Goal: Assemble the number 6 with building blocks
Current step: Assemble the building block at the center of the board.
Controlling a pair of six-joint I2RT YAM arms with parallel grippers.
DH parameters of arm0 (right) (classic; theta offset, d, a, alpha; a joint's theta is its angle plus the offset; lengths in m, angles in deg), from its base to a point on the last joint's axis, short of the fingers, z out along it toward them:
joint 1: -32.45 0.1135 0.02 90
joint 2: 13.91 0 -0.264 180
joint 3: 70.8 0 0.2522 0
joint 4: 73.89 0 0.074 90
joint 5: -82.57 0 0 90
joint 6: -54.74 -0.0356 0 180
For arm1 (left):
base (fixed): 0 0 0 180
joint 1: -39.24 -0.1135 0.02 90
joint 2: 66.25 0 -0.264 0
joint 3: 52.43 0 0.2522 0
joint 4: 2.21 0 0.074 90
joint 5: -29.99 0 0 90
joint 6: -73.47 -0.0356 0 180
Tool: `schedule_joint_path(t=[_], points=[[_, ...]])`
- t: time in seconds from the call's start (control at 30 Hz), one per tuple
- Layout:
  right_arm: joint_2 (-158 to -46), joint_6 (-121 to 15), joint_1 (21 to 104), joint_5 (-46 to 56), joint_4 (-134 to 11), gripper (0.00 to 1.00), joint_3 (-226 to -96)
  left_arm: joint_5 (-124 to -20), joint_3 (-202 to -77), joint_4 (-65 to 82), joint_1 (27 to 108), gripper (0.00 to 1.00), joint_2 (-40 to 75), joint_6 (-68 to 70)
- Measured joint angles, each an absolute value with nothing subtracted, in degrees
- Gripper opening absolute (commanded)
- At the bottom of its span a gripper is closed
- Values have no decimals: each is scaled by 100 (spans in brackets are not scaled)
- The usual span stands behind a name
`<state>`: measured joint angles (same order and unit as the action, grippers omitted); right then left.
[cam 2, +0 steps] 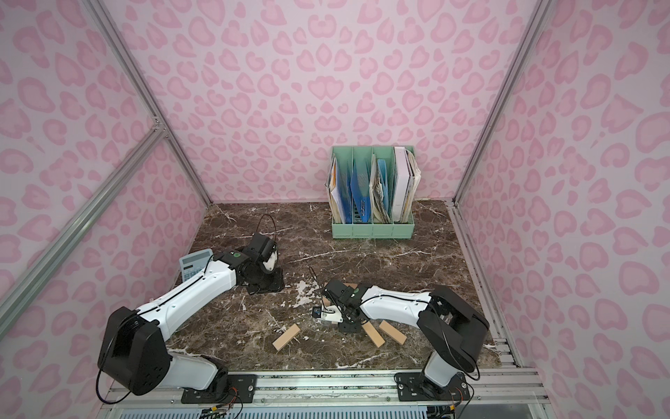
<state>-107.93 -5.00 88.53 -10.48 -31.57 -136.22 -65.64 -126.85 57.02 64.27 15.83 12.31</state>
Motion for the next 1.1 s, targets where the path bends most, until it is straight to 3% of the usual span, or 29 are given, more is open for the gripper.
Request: schedule_joint_path(t=[0.53, 0.87, 1.1], points=[[-10979, -218, 8691, -1074, -3358, 7, -13759, -6533, -12683, 5698, 6388, 38, 1670, 1252], [-10992, -205, 8623, -969, -3343, 30, -13777, -6549, -12694, 5637, 6364, 38, 1740, 1252], [-11016, -207, 8599, -937, -3312, 37, -13814, -6549, -12692, 5615, 6362, 38, 1740, 1301]])
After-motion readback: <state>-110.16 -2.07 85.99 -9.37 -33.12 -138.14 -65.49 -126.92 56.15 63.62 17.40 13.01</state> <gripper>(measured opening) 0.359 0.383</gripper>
